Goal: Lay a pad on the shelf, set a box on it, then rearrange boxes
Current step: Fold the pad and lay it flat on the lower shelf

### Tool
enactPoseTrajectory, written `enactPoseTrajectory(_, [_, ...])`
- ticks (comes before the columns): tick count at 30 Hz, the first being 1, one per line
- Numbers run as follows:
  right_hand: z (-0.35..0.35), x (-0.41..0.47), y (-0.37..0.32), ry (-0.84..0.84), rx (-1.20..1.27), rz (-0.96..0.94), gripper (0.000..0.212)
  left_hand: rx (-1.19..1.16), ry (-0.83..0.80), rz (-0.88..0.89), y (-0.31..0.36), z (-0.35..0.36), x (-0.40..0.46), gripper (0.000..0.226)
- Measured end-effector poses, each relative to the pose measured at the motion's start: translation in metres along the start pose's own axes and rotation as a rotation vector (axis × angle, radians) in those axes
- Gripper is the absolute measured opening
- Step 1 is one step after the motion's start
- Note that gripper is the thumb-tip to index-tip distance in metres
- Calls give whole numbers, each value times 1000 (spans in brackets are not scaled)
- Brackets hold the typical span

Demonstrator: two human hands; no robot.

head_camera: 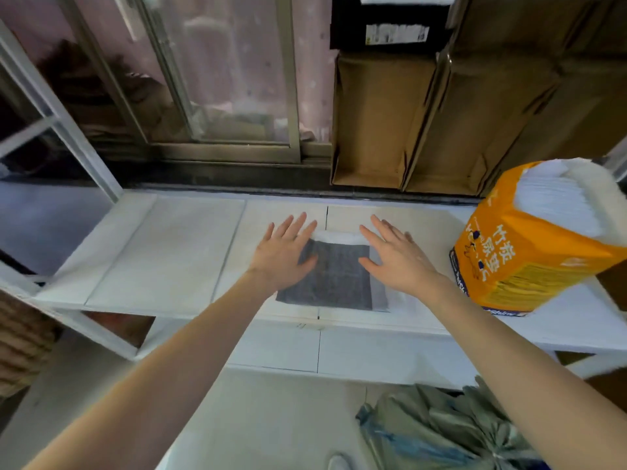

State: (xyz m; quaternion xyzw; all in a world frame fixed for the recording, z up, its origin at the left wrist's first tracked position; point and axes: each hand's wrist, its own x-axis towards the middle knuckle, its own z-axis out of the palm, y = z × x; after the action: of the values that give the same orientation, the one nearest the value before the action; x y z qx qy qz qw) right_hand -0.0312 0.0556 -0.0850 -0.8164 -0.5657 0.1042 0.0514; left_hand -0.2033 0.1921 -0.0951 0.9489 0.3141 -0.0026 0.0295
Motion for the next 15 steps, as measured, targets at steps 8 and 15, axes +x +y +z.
enactPoseTrajectory(8, [-83,-66,-65,179,-63,-87,63,16,207,117,8,-102,-72,66])
enactPoseTrajectory(15, [-161,-129,-102,345,-164,-149,62,53,411,207,7,-188,-129,63])
